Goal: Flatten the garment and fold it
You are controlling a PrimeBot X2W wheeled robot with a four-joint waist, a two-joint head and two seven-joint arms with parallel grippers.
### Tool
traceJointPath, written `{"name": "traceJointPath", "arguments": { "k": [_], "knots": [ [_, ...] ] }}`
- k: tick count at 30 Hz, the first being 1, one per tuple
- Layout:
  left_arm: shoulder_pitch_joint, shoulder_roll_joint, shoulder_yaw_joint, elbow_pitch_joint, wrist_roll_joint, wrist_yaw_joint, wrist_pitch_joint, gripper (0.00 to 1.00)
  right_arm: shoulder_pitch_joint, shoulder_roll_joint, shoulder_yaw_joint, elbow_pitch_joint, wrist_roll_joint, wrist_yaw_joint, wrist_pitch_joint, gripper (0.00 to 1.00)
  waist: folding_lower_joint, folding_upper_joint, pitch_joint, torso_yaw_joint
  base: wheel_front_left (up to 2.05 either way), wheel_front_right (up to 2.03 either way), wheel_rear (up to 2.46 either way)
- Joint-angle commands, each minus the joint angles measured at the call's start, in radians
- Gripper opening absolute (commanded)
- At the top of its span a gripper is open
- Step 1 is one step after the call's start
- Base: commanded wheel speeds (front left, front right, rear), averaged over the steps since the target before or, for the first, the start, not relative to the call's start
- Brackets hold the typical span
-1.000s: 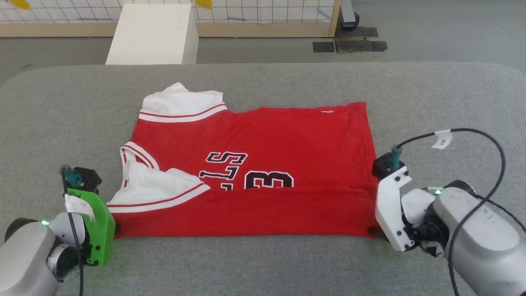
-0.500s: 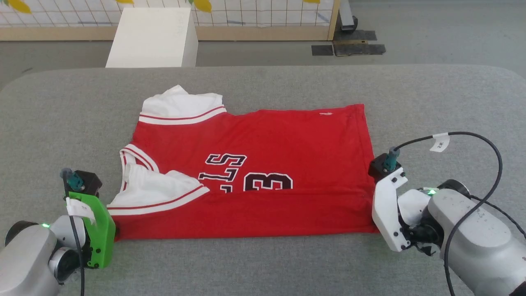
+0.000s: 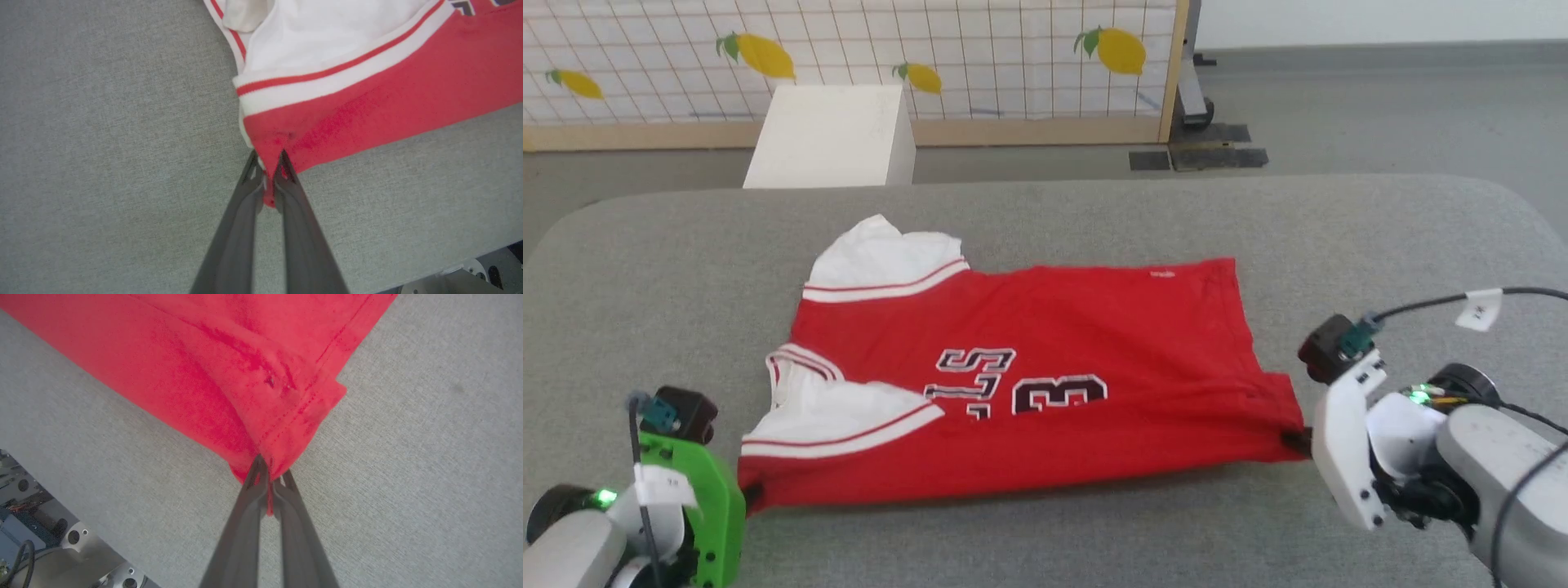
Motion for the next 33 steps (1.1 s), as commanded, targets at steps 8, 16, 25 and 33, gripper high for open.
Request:
{"name": "traceJointPath", "arguments": {
  "k": [8,16,25,33],
  "knots": [
    [0.159,0.08,0.017,-0.147,-0.039,0.067,0.005,0.0,0.183,-0.142,-0.033,-0.178,-0.007,-0.002,0.026,0.0,0.0,0.0,-0.021,0.008,0.0,0.0,0.0],
    [0.236,0.076,-0.005,-0.165,-0.073,0.088,0.032,0.0,0.313,-0.167,-0.091,-0.247,-0.013,-0.002,0.079,0.0,0.0,0.0,0.009,0.012,0.0,0.0,0.0],
    [0.215,0.012,-0.048,-0.037,-0.075,0.054,0.043,0.25,0.374,-0.128,-0.09,-0.212,-0.019,-0.002,0.1,0.48,0.0,0.0,0.025,0.027,0.0,0.0,0.0],
    [0.191,0.029,-0.034,-0.093,-0.037,0.054,-0.019,1.0,0.421,-0.113,-0.208,-0.257,-0.048,-0.002,-0.006,1.0,0.0,0.0,-0.019,0.053,0.0,0.0,0.0]
  ]
}}
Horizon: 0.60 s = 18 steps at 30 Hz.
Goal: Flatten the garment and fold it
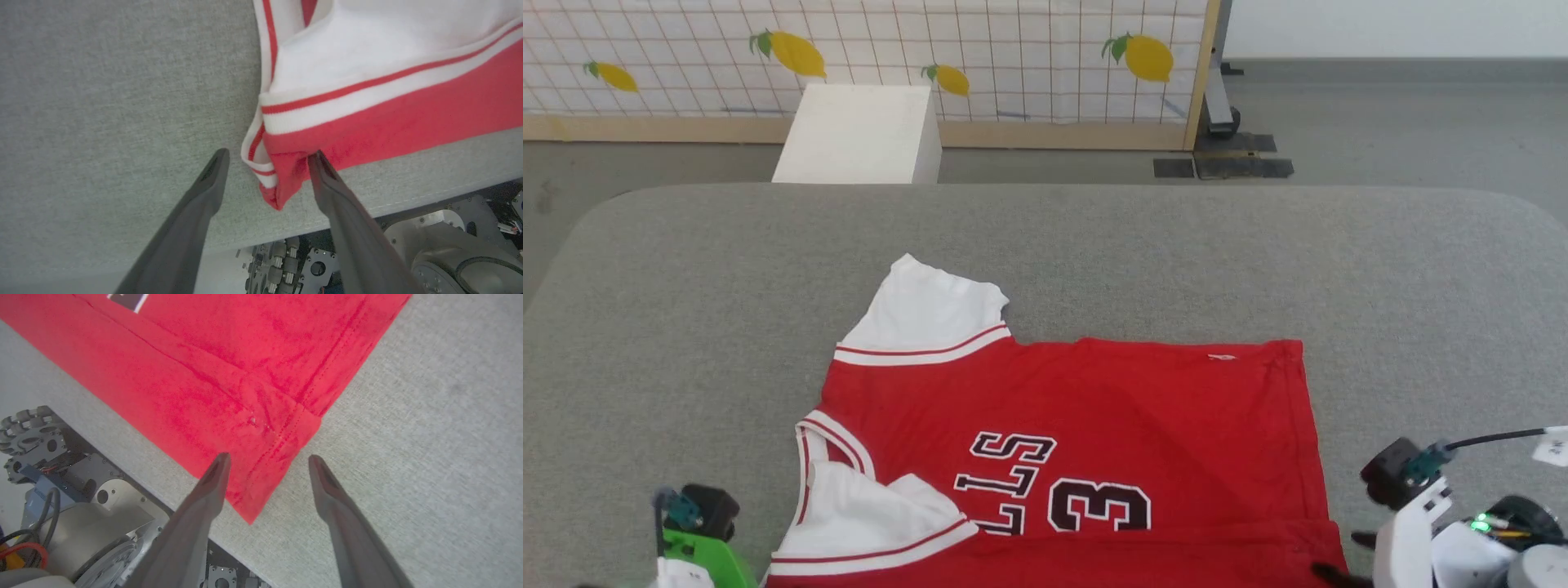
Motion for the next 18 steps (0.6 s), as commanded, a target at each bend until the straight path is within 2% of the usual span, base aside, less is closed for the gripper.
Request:
{"name": "traceJointPath", "arguments": {
  "k": [1,5,10,15,16,17,18],
  "knots": [
    [-0.018,0.023,0.015,-0.028,0.012,0.008,-0.01,1.0,0.022,0.006,-0.034,-0.022,-0.023,-0.002,-0.023,1.0,0.0,0.0,-0.02,0.011,0.0,0.0,0.0],
    [-0.055,0.077,0.06,-0.117,0.033,0.039,-0.026,1.0,0.058,0.041,-0.171,-0.08,-0.079,-0.002,-0.086,1.0,0.0,0.0,-0.025,0.01,0.0,0.0,0.0],
    [-0.148,0.106,0.115,-0.175,0.067,0.077,-0.046,1.0,0.113,0.137,-0.36,-0.164,-0.17,-0.002,-0.13,1.0,0.0,0.0,-0.003,-0.015,0.0,0.0,0.0],
    [-0.291,0.08,0.13,-0.134,0.165,0.1,-0.111,1.0,0.153,0.256,-0.523,-0.246,-0.264,-0.002,-0.175,1.0,0.0,0.0,0.052,-0.056,0.0,0.0,0.0],
    [-0.331,0.065,0.128,-0.112,0.186,0.101,-0.123,1.0,0.16,0.286,-0.554,-0.266,-0.288,-0.002,-0.187,1.0,0.0,0.0,0.071,-0.069,0.0,0.0,0.0],
    [-0.421,0.038,0.123,-0.046,0.227,0.097,-0.147,1.0,0.162,0.353,-0.613,-0.3,-0.333,-0.002,-0.229,1.0,0.0,0.0,0.118,-0.1,0.0,0.0,0.0],
    [-0.457,0.029,0.119,-0.019,0.243,0.094,-0.153,1.0,0.161,0.375,-0.625,-0.31,-0.35,-0.002,-0.247,1.0,0.0,0.0,0.138,-0.112,0.0,0.0,0.0]
  ]
}}
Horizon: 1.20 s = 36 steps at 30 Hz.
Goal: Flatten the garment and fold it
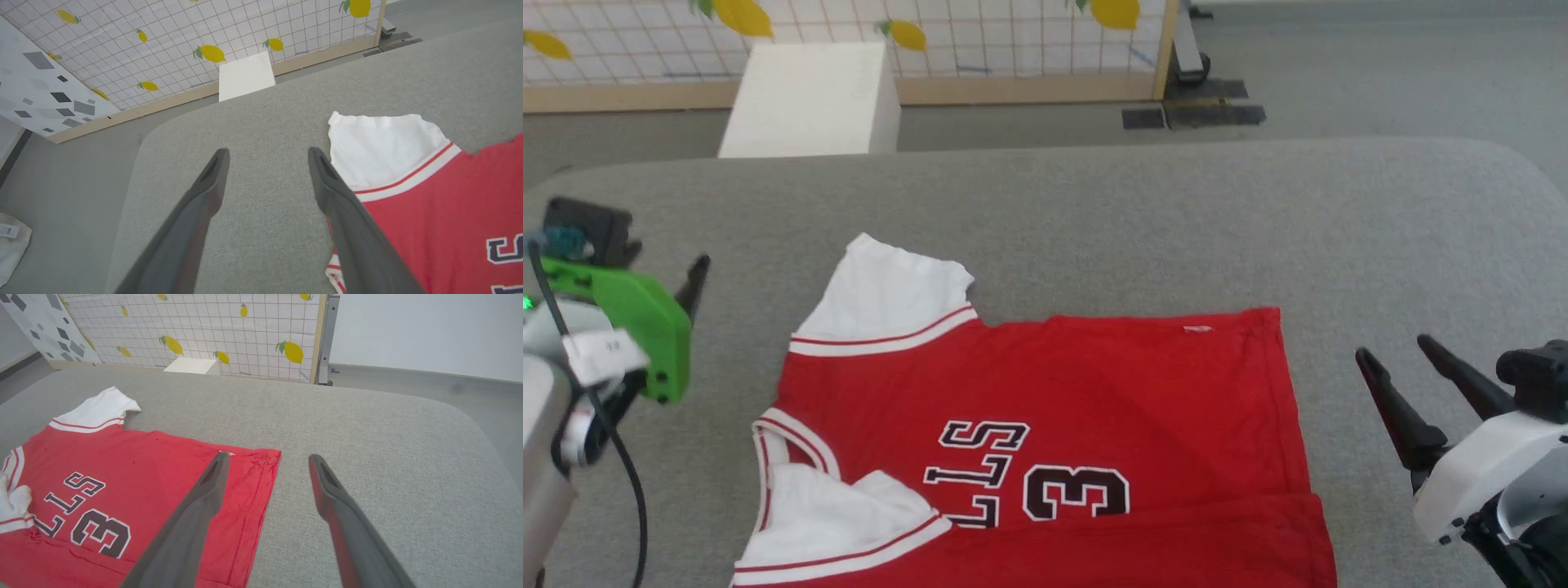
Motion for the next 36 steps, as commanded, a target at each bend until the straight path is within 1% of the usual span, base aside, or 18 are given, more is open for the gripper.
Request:
{"name": "traceJointPath", "arguments": {
  "k": [1,3,6,9,12,17,20,22,26,28,34,35,36],
  "knots": [
    [-0.054,-0.015,-0.003,0.034,0.022,-0.004,-0.011,1.0,0.003,0.031,-0.018,-0.017,-0.024,-0.001,-0.034,1.0,0.0,0.0,0.083,-0.064,0.0,0.0,0.0],
    [-0.117,-0.036,-0.006,0.088,0.038,-0.011,-0.018,1.0,-0.004,0.079,-0.048,-0.034,-0.058,-0.001,-0.089,1.0,0.0,0.0,0.116,-0.081,0.0,0.0,0.0],
    [-0.209,-0.062,-0.025,0.171,0.063,-0.035,-0.008,1.0,-0.01,0.153,-0.079,-0.055,-0.108,-0.001,-0.182,1.0,0.0,0.0,0.163,-0.106,0.0,0.0,0.0],
    [-0.283,-0.091,-0.042,0.246,0.068,-0.062,0.019,1.0,-0.016,0.211,-0.101,-0.068,-0.155,-0.001,-0.276,1.0,0.0,0.0,0.199,-0.124,0.0,0.0,0.0],
    [-0.351,-0.117,-0.065,0.316,0.07,-0.091,0.072,1.0,-0.019,0.25,-0.104,-0.07,-0.19,-0.001,-0.347,1.0,0.0,0.0,0.232,-0.14,0.0,0.0,0.0],
    [-0.443,-0.154,-0.086,0.41,0.026,-0.132,0.22,1.0,-0.03,0.273,-0.074,-0.051,-0.218,-0.001,-0.392,1.0,0.0,0.0,0.281,-0.161,0.0,0.0,0.0],
    [-0.489,-0.173,-0.097,0.451,-0.022,-0.153,0.342,1.0,-0.05,0.279,-0.06,-0.033,-0.228,-0.001,-0.405,1.0,0.0,0.0,0.309,-0.172,0.0,0.0,0.0],
    [-0.516,-0.177,-0.109,0.464,-0.041,-0.162,0.413,1.0,-0.062,0.281,-0.055,-0.025,-0.232,-0.001,-0.412,1.0,0.0,0.0,0.325,-0.179,0.0,0.0,0.0],
    [-0.558,-0.162,-0.139,0.474,-0.044,-0.171,0.512,1.0,-0.083,0.284,-0.046,-0.003,-0.239,-0.001,-0.421,1.0,0.0,0.0,0.352,-0.191,0.0,0.0,0.0],
    [-0.571,-0.156,-0.151,0.485,-0.044,-0.173,0.552,1.0,-0.094,0.285,-0.041,0.007,-0.239,-0.001,-0.426,1.0,0.0,0.0,0.364,-0.196,0.0,0.0,0.0],
    [-0.581,-0.151,-0.176,0.516,-0.041,-0.173,0.61,1.0,-0.121,0.284,-0.018,0.044,-0.242,-0.001,-0.428,1.0,0.0,0.0,0.383,-0.206,0.0,0.0,0.0],
    [-0.579,-0.151,-0.18,0.518,-0.044,-0.174,0.619,0.2,-0.124,0.281,-0.013,0.05,-0.243,-0.001,-0.424,1.0,0.0,0.0,0.383,-0.207,0.0,0.0,0.0],
    [-0.578,-0.151,-0.183,0.518,-0.045,-0.175,0.621,0.0,-0.125,0.279,-0.011,0.054,-0.244,-0.001,-0.422,1.0,0.0,0.0,0.382,-0.204,0.0,0.0,0.0]
  ]
}}
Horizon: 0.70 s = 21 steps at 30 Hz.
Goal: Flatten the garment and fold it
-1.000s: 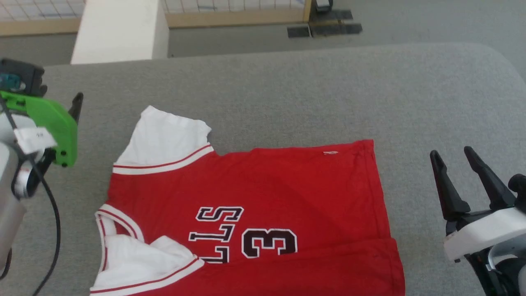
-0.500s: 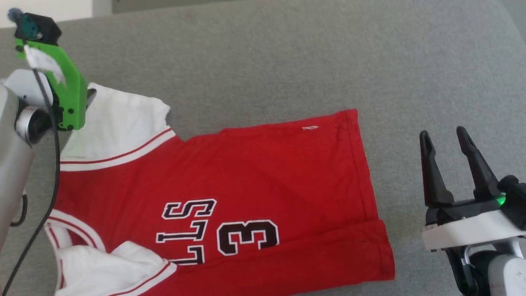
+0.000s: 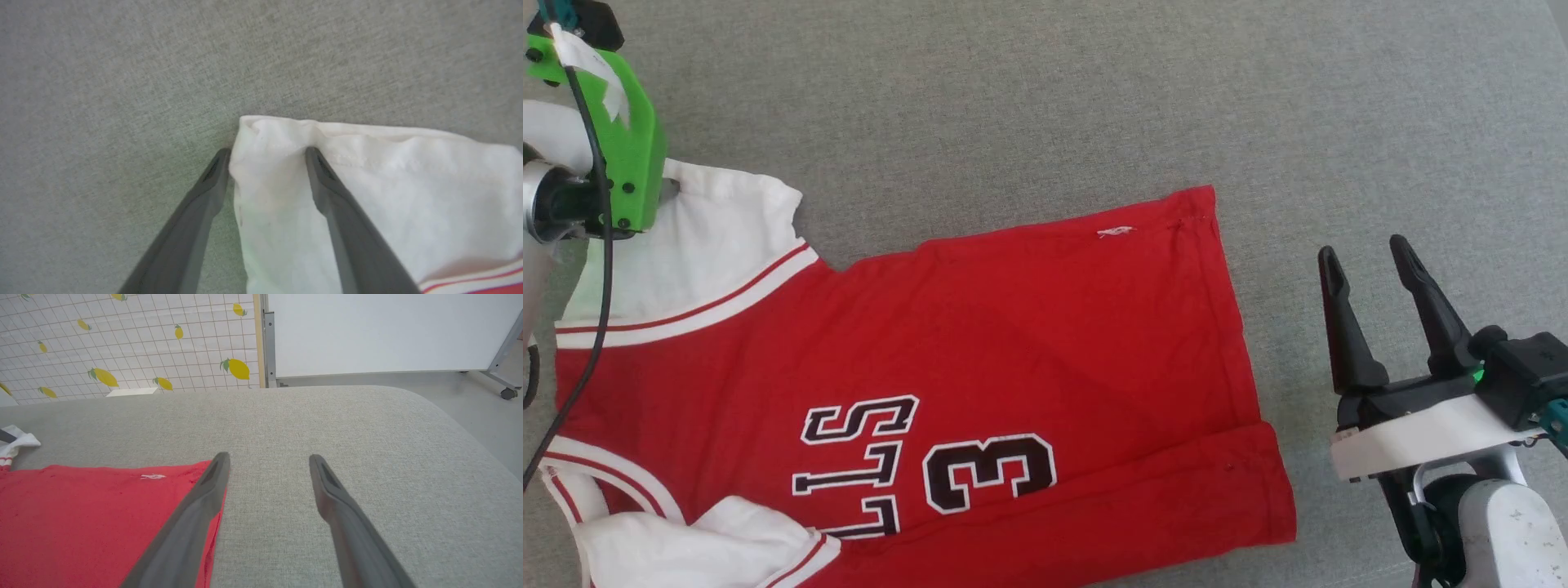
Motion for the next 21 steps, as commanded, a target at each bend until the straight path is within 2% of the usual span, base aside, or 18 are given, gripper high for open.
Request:
{"name": "traceJointPath", "arguments": {
  "k": [1,6,12,16,21],
  "knots": [
    [0.02,-0.006,-0.02,0.015,0.0,-0.005,0.009,0.0,-0.017,-0.004,0.002,0.006,-0.009,-0.001,-0.001,1.0,-0.0001,-0.0001,-0.003,0.003,0.0,0.0,0.0],
    [0.032,-0.009,-0.019,0.01,-0.018,-0.009,-0.031,0.0,-0.038,-0.027,0.006,0.008,-0.015,-0.001,-0.001,1.0,-0.0001,-0.0001,-0.043,0.023,0.0,0.0,0.0],
    [0.076,-0.018,-0.029,-0.021,-0.036,-0.012,-0.142,0.0,-0.12,-0.119,0.031,-0.004,-0.026,-0.001,0.057,1.0,-0.0001,-0.0001,-0.121,0.053,0.0,0.0,0.0],
    [0.116,-0.018,-0.04,-0.055,-0.035,-0.013,-0.244,0.0,-0.2,-0.21,0.073,0.012,-0.001,-0.001,0.167,1.0,-0.0001,-0.0001,-0.168,0.078,0.0,0.0,0.0],
    [0.167,-0.034,-0.046,-0.066,-0.039,-0.013,-0.348,0.0,-0.318,-0.316,0.177,0.074,0.089,-0.001,0.37,1.0,-0.0001,-0.0001,-0.209,0.108,0.0,0.0,0.0]
  ]
}}
